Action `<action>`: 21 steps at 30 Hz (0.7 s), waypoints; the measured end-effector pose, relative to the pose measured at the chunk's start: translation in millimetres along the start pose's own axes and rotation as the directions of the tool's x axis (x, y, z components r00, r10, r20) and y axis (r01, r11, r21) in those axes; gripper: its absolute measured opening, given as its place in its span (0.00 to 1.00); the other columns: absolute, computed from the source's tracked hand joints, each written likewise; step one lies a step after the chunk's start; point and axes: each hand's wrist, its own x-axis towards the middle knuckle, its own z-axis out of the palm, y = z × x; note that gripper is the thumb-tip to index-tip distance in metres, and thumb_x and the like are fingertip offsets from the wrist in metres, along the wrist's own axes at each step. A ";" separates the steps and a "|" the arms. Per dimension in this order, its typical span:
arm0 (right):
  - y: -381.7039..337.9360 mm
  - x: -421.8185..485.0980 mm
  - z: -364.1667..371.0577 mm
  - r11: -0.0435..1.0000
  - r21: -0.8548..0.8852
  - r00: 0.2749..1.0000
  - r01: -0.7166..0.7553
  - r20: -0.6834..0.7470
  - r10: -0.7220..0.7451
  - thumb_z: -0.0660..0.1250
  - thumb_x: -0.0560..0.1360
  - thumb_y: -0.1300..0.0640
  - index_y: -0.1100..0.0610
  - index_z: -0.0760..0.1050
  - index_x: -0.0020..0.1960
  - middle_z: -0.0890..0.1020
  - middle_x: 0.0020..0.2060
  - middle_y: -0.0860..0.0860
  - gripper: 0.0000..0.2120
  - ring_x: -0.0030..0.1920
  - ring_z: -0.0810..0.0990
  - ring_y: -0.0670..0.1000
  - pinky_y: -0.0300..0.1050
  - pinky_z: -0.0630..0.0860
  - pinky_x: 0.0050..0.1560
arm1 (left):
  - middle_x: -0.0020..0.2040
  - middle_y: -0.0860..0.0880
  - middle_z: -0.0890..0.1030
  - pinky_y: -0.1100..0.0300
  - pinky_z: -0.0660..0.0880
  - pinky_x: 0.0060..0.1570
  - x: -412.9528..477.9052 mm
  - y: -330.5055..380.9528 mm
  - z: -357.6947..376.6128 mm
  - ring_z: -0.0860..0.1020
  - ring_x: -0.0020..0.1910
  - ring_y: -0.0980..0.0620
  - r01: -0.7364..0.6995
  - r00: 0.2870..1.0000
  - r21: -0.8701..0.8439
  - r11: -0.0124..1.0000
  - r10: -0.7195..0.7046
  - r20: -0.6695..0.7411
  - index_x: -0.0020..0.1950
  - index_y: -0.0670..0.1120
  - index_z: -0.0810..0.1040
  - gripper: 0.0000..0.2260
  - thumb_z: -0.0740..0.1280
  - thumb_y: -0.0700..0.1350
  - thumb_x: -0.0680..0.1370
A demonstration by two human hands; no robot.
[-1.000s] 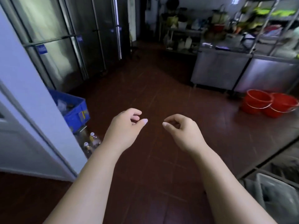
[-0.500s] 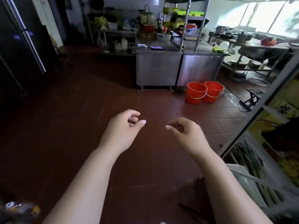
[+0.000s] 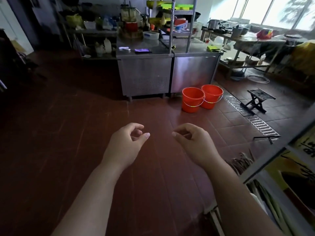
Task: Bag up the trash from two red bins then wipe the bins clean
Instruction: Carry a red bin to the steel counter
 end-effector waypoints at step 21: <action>63.6 329.2 -10.3 0.970 -0.133 0.956 -0.202 -0.244 0.165 0.70 0.73 0.49 0.45 0.79 0.47 0.81 0.40 0.40 0.03 0.40 0.78 0.38 0.32 0.71 0.39 | 0.44 0.57 0.80 0.73 0.68 0.37 393.9 24.3 110.3 0.77 0.42 0.64 -0.182 0.950 -0.096 0.979 0.200 0.240 0.53 0.54 0.79 0.08 0.70 0.51 0.74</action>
